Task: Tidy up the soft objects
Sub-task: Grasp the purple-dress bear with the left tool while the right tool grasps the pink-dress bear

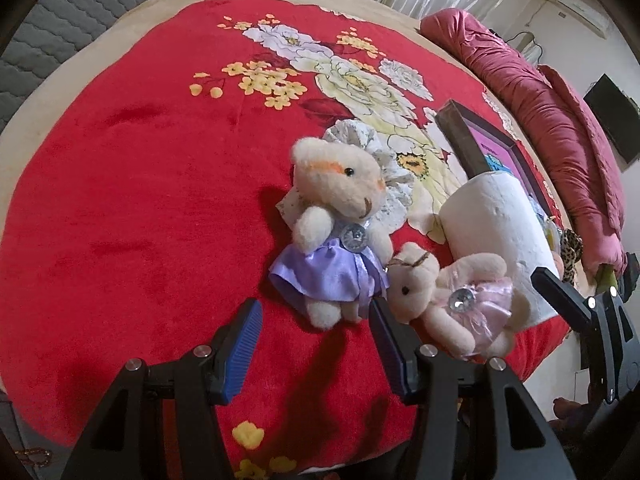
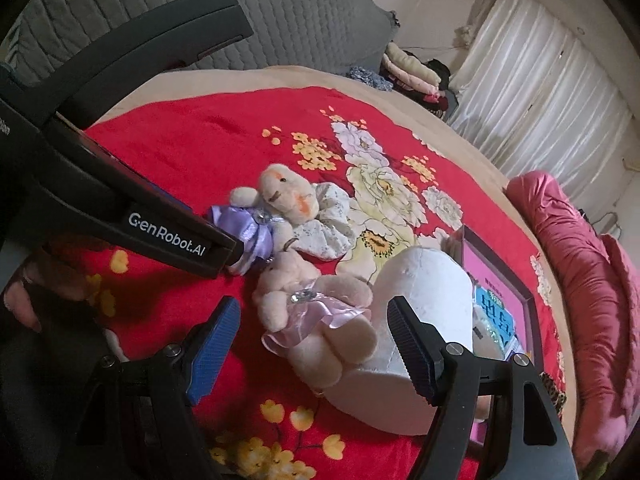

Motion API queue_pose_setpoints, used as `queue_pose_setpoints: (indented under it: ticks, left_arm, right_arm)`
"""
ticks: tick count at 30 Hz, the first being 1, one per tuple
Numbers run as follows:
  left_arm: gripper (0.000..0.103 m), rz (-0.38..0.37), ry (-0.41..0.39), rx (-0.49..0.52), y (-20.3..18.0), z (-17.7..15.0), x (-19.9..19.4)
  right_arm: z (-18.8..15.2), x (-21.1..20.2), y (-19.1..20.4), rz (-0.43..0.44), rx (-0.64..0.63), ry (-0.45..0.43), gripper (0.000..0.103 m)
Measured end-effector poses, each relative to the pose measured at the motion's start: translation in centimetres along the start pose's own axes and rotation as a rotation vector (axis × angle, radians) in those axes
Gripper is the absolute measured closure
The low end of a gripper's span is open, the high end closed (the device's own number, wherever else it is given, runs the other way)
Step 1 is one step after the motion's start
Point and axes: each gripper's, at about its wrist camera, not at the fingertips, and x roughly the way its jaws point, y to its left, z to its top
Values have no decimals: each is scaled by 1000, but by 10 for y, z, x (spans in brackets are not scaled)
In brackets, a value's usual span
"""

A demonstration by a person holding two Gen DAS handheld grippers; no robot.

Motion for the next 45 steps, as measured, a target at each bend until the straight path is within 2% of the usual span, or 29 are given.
queue_pose_setpoints:
  ticks: [15,22,35,45]
  left_arm:
    - [48,-29,-17,-4,1,9,13]
    - [48,-37,-20,-8,1,11,15]
    - [48,-60,-22,-8,5,18,21]
    - [48,-69,-25,-20,8,22,26]
  right_arm:
    - [3,32,8,-35,-120,31,26]
    - [5,53,8,-2,-154,46,26]
    - [7,73,1,52,-145,57,26]
    - [8,71,-5,81,-85,52,37]
